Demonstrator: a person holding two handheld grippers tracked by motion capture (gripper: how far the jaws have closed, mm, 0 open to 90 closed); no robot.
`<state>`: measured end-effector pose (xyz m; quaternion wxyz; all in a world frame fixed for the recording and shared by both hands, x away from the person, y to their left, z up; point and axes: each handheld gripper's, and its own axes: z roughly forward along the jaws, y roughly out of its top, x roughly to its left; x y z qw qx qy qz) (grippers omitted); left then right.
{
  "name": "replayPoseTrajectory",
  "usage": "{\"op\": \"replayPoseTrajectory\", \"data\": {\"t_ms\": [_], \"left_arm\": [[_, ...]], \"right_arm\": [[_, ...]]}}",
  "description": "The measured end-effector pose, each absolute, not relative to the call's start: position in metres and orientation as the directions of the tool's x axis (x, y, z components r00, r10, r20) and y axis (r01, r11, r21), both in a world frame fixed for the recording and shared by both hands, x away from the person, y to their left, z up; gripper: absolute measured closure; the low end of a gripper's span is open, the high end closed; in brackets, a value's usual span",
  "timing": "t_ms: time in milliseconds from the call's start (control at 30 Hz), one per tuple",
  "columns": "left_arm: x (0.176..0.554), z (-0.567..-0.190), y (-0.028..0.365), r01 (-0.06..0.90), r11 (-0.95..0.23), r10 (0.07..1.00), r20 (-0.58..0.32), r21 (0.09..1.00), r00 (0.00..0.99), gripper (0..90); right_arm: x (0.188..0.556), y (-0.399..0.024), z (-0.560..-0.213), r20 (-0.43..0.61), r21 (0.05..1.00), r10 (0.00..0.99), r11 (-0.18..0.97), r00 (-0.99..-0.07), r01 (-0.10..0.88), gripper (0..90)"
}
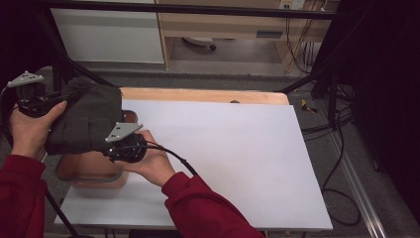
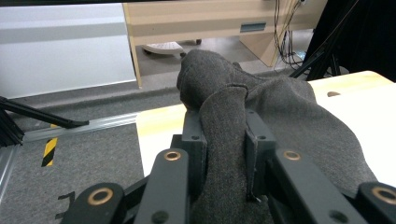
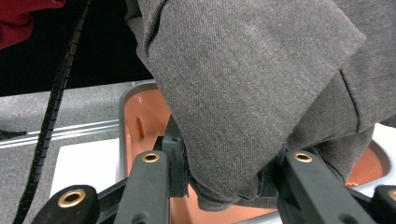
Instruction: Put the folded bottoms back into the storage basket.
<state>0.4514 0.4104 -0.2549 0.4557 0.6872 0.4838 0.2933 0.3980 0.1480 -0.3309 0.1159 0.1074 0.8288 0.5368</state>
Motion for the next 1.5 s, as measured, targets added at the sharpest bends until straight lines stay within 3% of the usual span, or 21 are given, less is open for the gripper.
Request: {"op": "replayPoseTrajectory", "data": {"t_ms": [1500], "left_arm": [[0.453,-0.284,0.415,0.461,-0.152,0.922,-0.043,0.874,0.386,73.9]], "right_arm": [[0.387,0.162,-0.359,-0.032,0.902,0.293,0.421,-0.955,0.099,64.6]]}}
